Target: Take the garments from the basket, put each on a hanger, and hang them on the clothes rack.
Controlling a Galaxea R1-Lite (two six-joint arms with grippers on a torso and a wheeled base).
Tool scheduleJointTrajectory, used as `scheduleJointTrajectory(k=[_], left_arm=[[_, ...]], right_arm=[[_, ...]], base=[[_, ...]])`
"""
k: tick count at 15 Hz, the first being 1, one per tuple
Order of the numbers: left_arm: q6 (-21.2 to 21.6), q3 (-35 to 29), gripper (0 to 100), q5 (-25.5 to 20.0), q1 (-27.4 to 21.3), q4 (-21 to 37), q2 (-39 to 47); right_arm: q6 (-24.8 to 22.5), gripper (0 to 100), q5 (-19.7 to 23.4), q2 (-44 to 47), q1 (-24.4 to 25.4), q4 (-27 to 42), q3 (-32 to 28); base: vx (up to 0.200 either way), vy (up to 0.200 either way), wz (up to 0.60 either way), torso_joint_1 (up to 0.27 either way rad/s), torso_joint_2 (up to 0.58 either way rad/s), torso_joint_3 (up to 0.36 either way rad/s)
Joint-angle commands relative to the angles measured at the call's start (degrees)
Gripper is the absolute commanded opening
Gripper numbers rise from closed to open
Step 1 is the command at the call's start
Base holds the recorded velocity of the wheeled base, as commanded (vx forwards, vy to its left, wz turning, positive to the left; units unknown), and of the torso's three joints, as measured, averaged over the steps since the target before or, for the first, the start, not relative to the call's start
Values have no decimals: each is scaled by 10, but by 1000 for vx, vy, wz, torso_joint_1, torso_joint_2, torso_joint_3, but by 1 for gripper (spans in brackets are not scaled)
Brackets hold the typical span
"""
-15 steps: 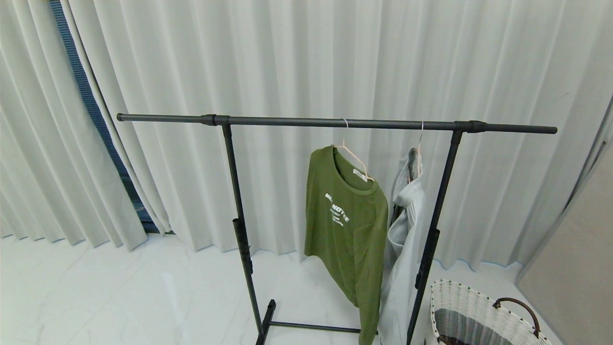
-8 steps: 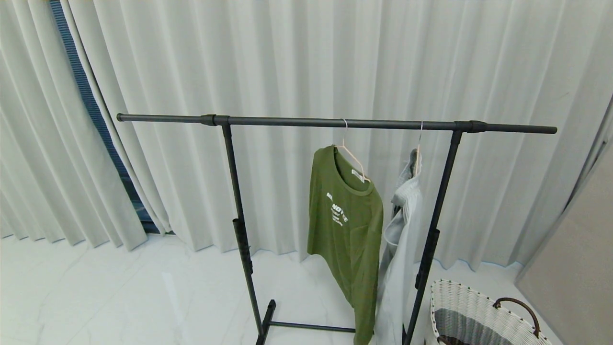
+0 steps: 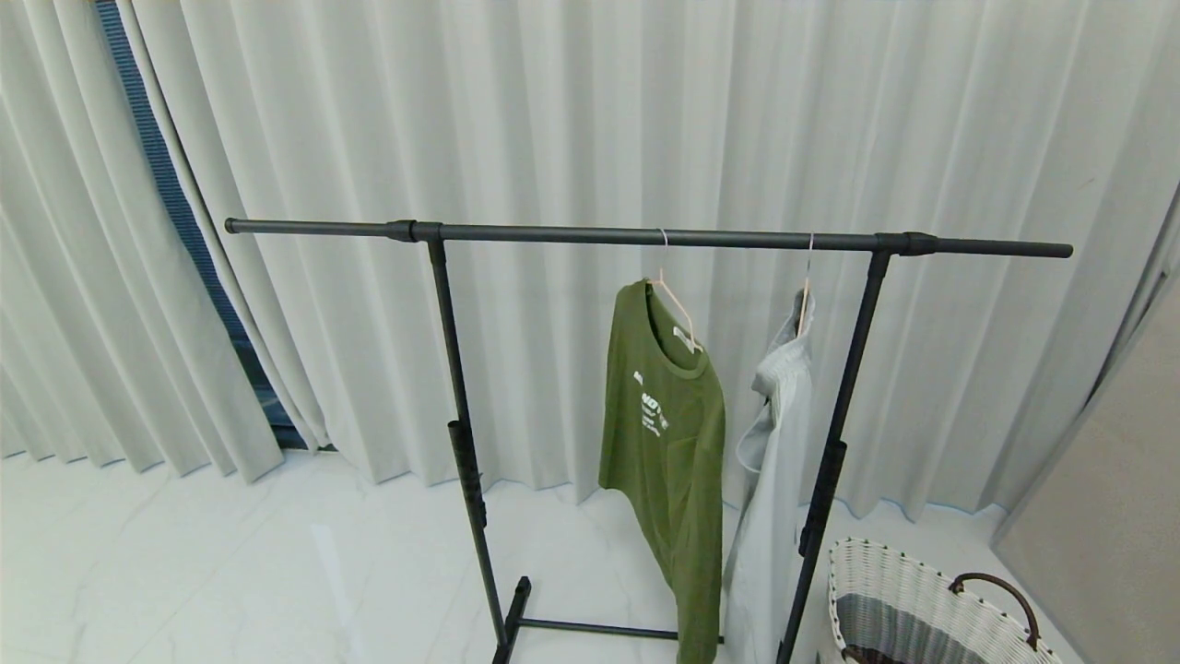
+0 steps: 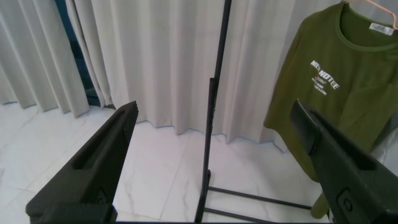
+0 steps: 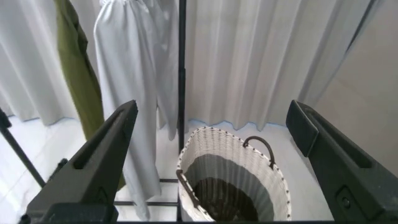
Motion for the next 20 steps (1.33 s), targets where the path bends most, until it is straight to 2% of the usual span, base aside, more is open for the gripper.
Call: scheduleJointTrajectory(k=[1, 6, 10, 20], left_arm=[[0, 0, 100, 0, 0, 0, 0], [0, 0, 100, 1, 0, -2, 0], [0, 0, 100, 1, 0, -3, 0], [0, 0, 100, 1, 0, -15, 0]], right_arm=[[-9, 100, 1, -1, 1, 0, 0], [-9, 100, 4, -1, 1, 2, -1], [14, 100, 3, -1, 1, 2, -1], [14, 100, 3, -1, 1, 2, -1]], base=[[0, 0, 0, 0, 0, 0], [0, 0, 0, 0, 0, 0], [0, 0, 0, 0, 0, 0], [0, 0, 0, 0, 0, 0]])
